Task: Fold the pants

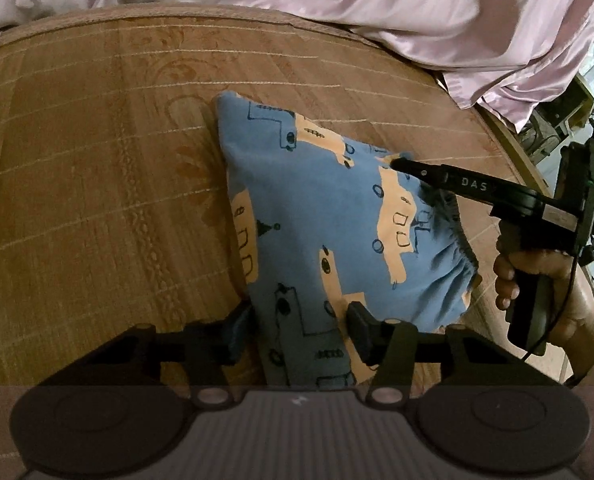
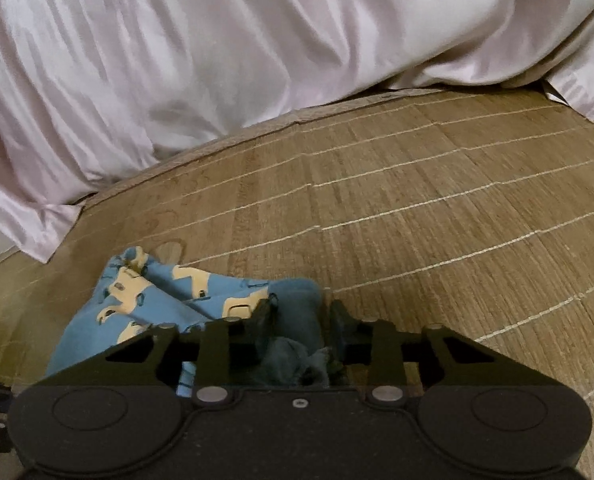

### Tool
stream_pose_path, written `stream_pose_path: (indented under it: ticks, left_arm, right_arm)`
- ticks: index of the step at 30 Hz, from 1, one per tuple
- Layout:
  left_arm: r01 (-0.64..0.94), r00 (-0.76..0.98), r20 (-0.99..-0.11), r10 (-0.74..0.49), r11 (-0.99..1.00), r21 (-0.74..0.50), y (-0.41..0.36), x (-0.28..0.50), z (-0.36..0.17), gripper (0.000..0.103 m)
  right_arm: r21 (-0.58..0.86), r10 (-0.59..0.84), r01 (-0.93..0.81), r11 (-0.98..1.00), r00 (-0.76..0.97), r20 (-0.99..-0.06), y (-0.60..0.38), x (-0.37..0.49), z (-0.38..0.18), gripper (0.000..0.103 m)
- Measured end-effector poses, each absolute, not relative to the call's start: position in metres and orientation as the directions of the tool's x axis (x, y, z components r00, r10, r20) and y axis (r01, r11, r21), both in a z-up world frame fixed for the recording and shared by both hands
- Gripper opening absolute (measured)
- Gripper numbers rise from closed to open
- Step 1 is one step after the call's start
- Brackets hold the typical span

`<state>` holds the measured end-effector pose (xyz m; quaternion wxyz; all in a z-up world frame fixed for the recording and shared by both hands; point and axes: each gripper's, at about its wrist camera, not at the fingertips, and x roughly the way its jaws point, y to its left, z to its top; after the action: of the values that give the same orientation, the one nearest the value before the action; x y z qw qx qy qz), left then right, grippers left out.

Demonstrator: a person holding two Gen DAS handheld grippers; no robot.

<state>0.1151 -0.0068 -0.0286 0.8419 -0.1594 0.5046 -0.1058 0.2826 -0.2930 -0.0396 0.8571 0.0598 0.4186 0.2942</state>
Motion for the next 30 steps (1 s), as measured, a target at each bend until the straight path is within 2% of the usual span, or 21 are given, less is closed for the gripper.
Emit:
stream_pose_path:
  ticks: [8,15,25,30]
  left_arm:
    - [0.006,0.457,-0.829,-0.322,0.933,-0.359,-0.011,0.116,-0.028,0.040]
    - [0.017,0.465,-0.834,-0.297,0.945,-0.328,-0.015,0.116,-0.025,0.028]
    - [0.044,0.489,-0.808,-0.328,0.935,-0.353,-0.014,0.115,-0.022,0.023]
    - [0.037,0.492,-0.791,-0.363,0.917,-0.397,-0.011,0.129,-0.018,0.022]
  right_arm:
    - [0.355,0.567,-0.463,0.812,0.486,-0.665,-0.294,0.277,-0.039,0.007]
    - [0.295,0.560,-0.500,0.814,0.541,-0.628,-0.290,0.266,-0.025,0.005]
    - [0.229,0.541,-0.512,0.828,0.619,-0.570,-0.289,0.257,0.004,0.005]
    - [0.222,0.526,-0.493,0.841,0.651,-0.547,-0.289,0.286,0.024,0.005]
